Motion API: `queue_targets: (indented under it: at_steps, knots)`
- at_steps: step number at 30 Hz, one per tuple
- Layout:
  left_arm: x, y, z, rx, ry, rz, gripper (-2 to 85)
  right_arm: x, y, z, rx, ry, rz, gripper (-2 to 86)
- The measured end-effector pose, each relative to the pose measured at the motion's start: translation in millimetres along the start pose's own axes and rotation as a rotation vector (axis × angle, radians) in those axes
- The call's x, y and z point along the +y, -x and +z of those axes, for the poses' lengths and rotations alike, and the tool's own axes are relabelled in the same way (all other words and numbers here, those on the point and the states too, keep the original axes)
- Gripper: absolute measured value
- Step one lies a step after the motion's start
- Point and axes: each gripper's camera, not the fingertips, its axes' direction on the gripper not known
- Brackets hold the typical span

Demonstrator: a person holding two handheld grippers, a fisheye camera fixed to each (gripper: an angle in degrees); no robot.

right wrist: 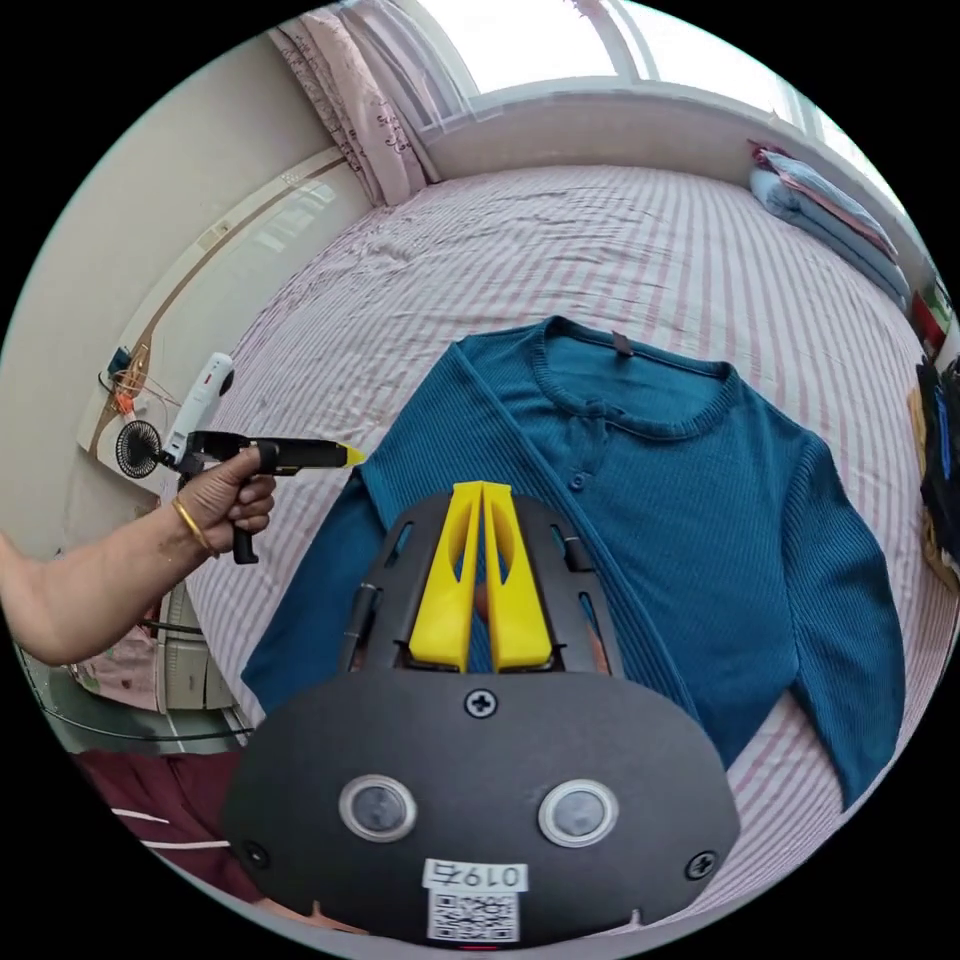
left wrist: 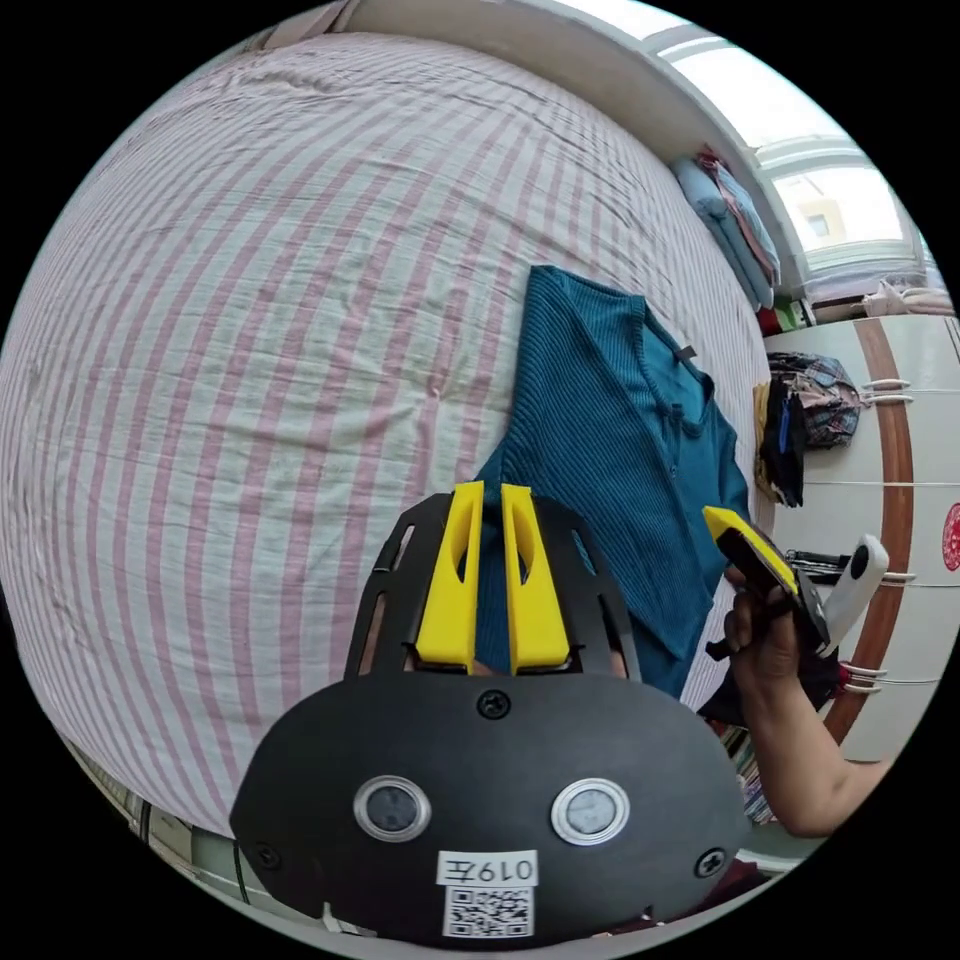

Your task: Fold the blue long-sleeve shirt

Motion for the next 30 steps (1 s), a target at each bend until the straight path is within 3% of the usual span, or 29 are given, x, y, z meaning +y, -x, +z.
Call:
queue_targets:
  at_steps: [6,9,12,16,19,21,25,30]
  knots:
    - [31.5,-44.8,-12.9,-0.072,-0.042,0.181,1.3,92.4,-18.1,-55.6,0.295,0.039,0.139,-0.5]
    - [45.7,-62.7,0.3,-0.126,0.004,0.224,1.1,147.8,-41.3,-80.1,0.286,0.074,0.303,1.0]
    - [54.8,-86.7,9.4,0.06,-0.001,0.29,1.1,194.4,-52.6,-94.7,0.251,0.123,0.414,0.3]
    - [75.0,-157.8,47.5,0.048,0.11,0.507,0.9,221.0,-35.5,-100.5,0.268,0.134,0.31,-0.6]
    - [89.0,-180.5,82.4,-0.081,0.203,0.514,0.8,245.9,-39.9,-92.3,0.245,0.225,0.319,-0.9]
    - [95.5,-180.6,92.4,-0.07,0.221,0.475,0.8,267.7,-50.7,-95.0,0.202,0.255,0.345,-0.9]
    - [118.6,-193.1,96.6,-0.069,0.201,0.496,1.0,288.0,-52.9,-114.9,0.166,0.221,0.308,-1.0]
    - [166.7,-232.0,83.5,-0.159,0.091,0.601,1.1,308.0,-32.9,-160.0,0.283,0.159,0.188,-1.0]
